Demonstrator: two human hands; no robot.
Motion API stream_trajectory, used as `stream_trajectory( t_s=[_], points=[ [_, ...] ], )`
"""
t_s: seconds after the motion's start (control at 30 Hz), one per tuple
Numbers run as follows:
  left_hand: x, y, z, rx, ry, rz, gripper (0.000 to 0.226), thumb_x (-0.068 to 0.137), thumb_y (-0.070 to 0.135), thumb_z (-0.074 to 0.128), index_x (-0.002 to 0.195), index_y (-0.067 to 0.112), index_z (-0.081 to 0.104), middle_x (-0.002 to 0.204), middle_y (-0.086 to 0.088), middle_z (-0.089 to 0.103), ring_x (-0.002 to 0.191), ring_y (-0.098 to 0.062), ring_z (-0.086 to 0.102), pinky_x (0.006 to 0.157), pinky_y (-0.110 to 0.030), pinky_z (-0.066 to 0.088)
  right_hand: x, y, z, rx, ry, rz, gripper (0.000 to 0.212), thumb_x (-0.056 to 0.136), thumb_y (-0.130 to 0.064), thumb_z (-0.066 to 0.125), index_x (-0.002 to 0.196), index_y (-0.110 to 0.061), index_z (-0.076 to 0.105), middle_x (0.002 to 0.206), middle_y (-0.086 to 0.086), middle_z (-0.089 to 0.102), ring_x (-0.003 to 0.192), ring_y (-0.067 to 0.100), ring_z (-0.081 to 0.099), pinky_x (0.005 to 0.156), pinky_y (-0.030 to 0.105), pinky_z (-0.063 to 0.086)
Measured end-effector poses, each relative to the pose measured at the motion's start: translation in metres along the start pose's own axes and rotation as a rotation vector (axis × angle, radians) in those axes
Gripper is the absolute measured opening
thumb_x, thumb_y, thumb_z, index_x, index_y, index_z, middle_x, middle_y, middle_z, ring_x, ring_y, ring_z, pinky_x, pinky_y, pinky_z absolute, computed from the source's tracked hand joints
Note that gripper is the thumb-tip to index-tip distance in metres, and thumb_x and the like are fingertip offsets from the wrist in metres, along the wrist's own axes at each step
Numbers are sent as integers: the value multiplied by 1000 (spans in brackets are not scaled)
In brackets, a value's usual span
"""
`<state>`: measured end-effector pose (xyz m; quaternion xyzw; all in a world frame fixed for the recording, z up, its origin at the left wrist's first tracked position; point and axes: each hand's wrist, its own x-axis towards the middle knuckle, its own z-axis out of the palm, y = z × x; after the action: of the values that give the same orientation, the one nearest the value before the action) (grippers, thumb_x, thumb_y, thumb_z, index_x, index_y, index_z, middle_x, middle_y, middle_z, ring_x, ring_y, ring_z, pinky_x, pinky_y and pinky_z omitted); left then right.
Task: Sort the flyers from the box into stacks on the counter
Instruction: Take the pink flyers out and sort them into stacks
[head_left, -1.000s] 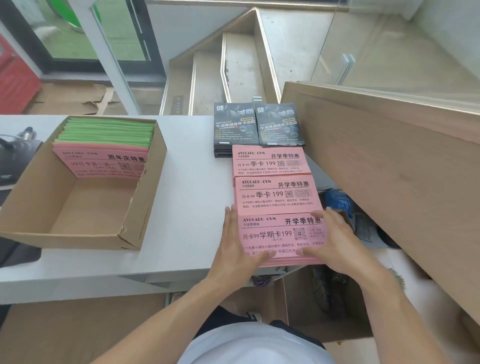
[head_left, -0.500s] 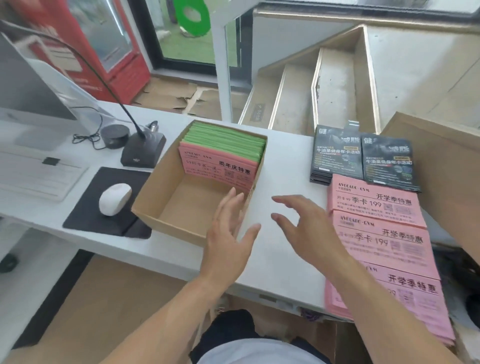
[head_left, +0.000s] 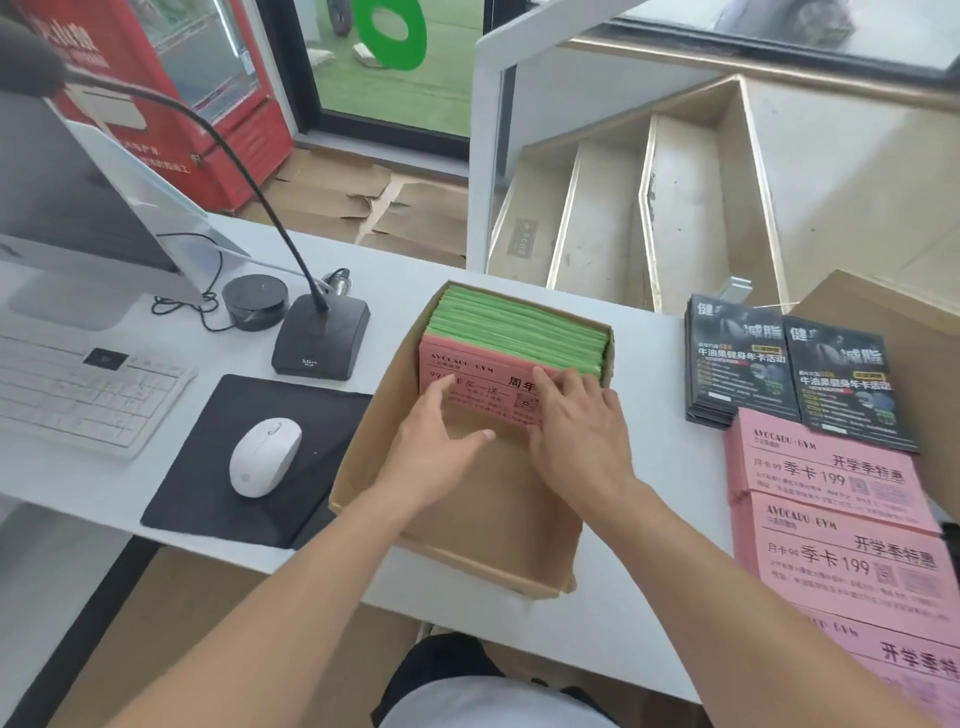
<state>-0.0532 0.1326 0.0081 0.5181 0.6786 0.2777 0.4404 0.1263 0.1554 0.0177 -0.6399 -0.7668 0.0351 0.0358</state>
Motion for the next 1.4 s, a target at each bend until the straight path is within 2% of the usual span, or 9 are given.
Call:
stream_trajectory(
  t_s=[0.17, 0.33, 0.5, 0.73, 0.93, 1.0, 1.13, 1.2, 1.4],
  points=[
    [25, 0, -6, 13, -45, 33, 86, 88, 37, 75, 157, 34, 25, 160, 9, 36, 146, -11, 36, 121, -44, 33, 5, -5, 5, -33, 126, 52, 48, 87, -22, 61, 135, -17, 58, 119, 5, 57, 108, 28, 53, 94, 39, 41],
    [32, -5, -9, -4, -22, 81, 93, 88, 34, 76, 159, 39, 16, 155, 9, 44, 141, -9, 42, 119, -40, 35, 7, -9, 12, -63, 181, 60, 58, 86, -21, 63, 142, -17, 51, 115, 5, 59, 107, 29, 55, 91, 41, 44],
    [36, -8, -7, 12, 4, 118, 102, 88, 34, 76, 157, 49, 3, 151, 6, 47, 139, -12, 44, 118, -42, 36, 5, -11, 17, -93, 207, 84, 55, 86, -19, 63, 141, -19, 56, 115, 6, 60, 105, 29, 56, 91, 42, 47],
    [34, -10, -3, 88, 0, 167, 94, 92, 30, 72, 159, 47, 8, 151, 8, 40, 140, -11, 40, 103, -23, 29, -4, -11, 19, -114, 266, 57, 55, 82, -12, 69, 136, -19, 61, 107, 4, 65, 99, 29, 59, 87, 41, 47],
    [33, -10, 0, 125, 11, 177, 94, 92, 31, 71, 159, 47, 7, 154, 8, 36, 141, -14, 40, 105, -26, 32, -5, -10, 18, -96, 262, 27, 41, 81, -7, 68, 118, -26, 70, 95, -2, 67, 93, 25, 61, 86, 36, 42],
    [33, -10, -1, 139, 25, 171, 94, 92, 31, 72, 159, 46, 7, 155, 7, 36, 143, -16, 39, 109, -31, 35, -6, -12, 20, -65, 206, 33, 40, 85, -8, 65, 122, -24, 65, 96, -4, 68, 92, 24, 63, 85, 36, 43],
    [33, -11, -1, 139, 43, 173, 95, 91, 31, 73, 160, 44, 9, 156, 5, 37, 144, -16, 38, 113, -33, 34, -6, -13, 21, -110, 156, 36, 62, 87, -8, 61, 147, -16, 48, 101, 1, 66, 91, 27, 62, 85, 40, 48],
    [33, -13, -1, 131, 40, 172, 96, 90, 32, 74, 159, 45, 9, 155, 6, 39, 144, -15, 39, 113, -34, 35, -5, -12, 21, -120, 110, 41, 64, 89, -9, 56, 151, -16, 43, 107, 2, 65, 97, 28, 61, 89, 40, 46],
    [34, -15, -2, 113, 29, 176, 99, 87, 35, 76, 159, 45, 10, 156, 7, 39, 144, -14, 40, 112, -33, 35, 1, -11, 23, -103, 193, 71, 46, 88, -10, 61, 133, -17, 60, 114, 5, 63, 103, 28, 58, 88, 40, 47]
  ],
)
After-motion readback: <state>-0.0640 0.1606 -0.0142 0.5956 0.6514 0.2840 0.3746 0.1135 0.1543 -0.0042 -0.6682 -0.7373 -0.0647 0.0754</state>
